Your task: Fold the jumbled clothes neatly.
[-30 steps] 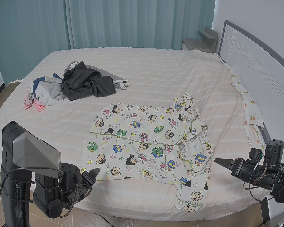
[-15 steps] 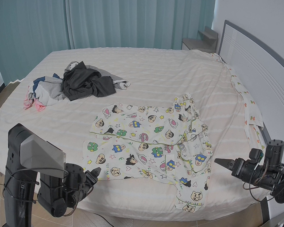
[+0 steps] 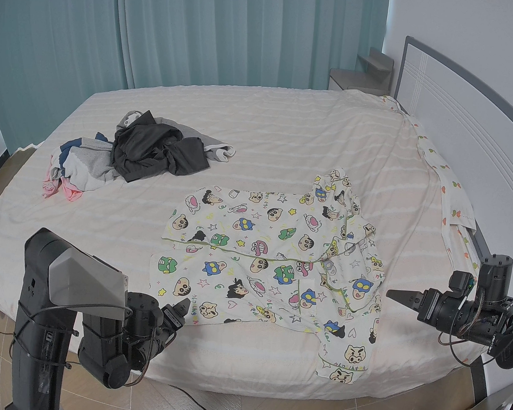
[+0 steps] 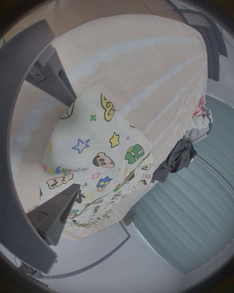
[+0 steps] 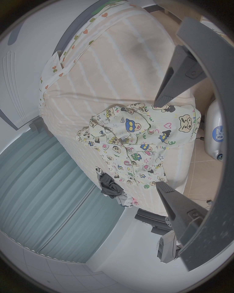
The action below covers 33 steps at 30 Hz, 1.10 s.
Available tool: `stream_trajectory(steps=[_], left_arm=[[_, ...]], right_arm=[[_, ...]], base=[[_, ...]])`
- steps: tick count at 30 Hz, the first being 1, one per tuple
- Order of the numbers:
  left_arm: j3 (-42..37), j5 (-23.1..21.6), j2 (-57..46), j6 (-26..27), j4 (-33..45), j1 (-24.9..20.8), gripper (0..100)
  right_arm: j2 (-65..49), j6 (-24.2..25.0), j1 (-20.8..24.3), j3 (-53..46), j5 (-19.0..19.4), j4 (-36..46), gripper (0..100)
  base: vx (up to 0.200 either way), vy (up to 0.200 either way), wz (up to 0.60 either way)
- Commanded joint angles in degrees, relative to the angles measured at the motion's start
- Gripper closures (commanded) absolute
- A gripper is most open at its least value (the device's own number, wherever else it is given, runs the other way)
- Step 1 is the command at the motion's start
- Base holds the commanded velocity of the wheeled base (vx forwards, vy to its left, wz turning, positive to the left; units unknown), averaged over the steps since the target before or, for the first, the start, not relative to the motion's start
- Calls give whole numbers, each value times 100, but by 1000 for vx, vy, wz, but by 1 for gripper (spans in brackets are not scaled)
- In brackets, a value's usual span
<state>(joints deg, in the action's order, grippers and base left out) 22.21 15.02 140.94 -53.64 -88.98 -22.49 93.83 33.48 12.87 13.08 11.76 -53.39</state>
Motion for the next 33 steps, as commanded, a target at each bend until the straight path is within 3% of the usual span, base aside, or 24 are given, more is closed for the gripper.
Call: stream_trajectory(steps=[1,5,6,20,28,33], left_arm=[[55,-8,136,117,-102,-1,0],[64,-8,206,293,-102,-1,0],[73,-17,206,293,-102,-1,100],[-68,19,145,319,-102,8,100],[-252,397,-391,319,-102,52,100],[-463,405,-752,328,-102,69,100]], right_arm=[[39,-8,-13,-130,10,-4,0],[65,-34,-13,-201,19,5,0],[83,-52,-13,-218,10,5,0],[777,-87,-74,-473,-7,-145,0],[2034,-333,-92,-579,-122,-945,0],[3220,-535,-127,-587,-262,-2017,0]], base=[[0,0,0],[0,0,0],[0,0,0],[0,0,0],[0,0,0],[0,0,0]])
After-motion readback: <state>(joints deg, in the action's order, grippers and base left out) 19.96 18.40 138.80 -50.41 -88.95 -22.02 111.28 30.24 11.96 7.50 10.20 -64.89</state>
